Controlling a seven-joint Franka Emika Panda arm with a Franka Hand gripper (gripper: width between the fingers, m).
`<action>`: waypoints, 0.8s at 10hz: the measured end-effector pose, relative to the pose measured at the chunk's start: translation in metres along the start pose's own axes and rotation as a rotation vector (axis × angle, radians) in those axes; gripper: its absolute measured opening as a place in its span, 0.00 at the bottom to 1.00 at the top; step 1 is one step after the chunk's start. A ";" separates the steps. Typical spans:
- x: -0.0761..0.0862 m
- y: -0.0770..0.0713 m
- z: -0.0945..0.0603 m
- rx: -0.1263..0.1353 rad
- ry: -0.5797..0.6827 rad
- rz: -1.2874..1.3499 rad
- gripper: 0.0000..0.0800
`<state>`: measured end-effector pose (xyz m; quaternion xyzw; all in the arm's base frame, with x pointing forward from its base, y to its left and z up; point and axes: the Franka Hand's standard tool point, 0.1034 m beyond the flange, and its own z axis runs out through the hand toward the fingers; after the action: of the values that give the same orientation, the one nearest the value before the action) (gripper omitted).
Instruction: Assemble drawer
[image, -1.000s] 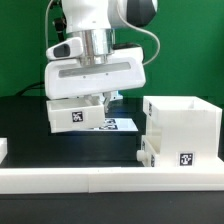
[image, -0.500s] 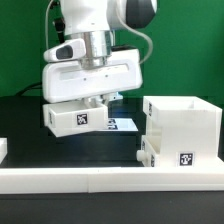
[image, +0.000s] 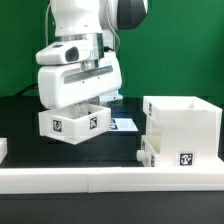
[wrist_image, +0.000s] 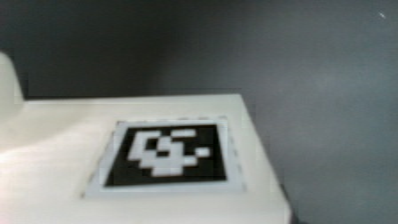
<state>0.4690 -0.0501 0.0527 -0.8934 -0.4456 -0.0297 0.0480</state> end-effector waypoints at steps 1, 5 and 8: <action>-0.001 0.000 0.001 0.001 -0.001 -0.064 0.05; 0.001 0.007 0.000 0.019 -0.019 -0.388 0.05; 0.019 0.023 -0.007 -0.016 -0.055 -0.650 0.05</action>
Offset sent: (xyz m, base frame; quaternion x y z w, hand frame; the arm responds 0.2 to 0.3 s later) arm 0.0143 -0.0049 0.0015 0.0099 -0.0144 -0.2127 0.9770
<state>0.4984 -0.0495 0.0602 -0.7052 -0.7084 -0.0230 0.0172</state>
